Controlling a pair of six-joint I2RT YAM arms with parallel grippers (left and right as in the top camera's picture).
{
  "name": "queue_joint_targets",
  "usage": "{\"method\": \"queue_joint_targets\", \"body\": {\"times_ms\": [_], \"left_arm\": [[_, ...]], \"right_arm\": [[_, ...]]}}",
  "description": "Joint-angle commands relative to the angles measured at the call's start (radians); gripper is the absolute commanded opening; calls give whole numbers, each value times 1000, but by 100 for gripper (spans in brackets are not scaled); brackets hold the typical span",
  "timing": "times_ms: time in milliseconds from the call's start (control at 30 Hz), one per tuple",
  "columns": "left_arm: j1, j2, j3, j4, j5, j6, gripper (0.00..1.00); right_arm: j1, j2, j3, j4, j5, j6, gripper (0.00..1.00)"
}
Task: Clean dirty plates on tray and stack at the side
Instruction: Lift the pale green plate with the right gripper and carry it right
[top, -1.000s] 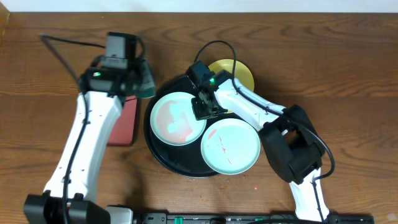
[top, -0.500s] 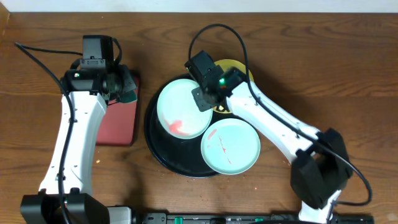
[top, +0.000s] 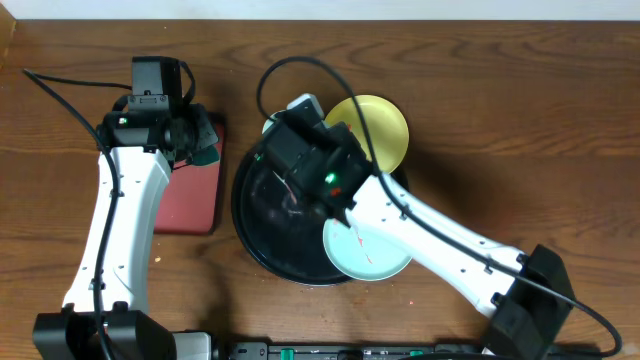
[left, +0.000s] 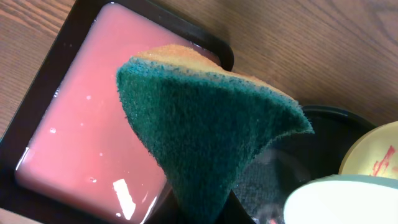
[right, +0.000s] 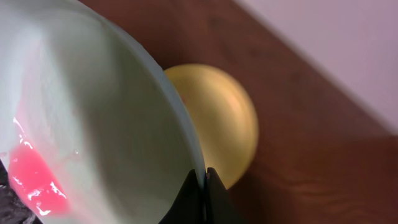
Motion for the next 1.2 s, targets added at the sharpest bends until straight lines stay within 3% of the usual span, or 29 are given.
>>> {"method": "queue_joint_targets", "body": {"times_ms": [0, 333, 533, 1000, 1167], "left_arm": [[5, 6, -8, -8, -13, 17, 7], [5, 6, -8, -20, -13, 17, 7], [4, 6, -8, -21, -13, 17, 7], [5, 6, -8, -25, -13, 17, 8], [5, 9, -8, -26, -13, 17, 7]], "right_arm": [[37, -34, -2, 9, 253, -61, 1], [92, -55, -2, 60, 568, -68, 1], [93, -112, -2, 132, 599, -109, 1], [69, -196, -2, 132, 399, -107, 1], [41, -196, -2, 66, 241, -35, 1]]}}
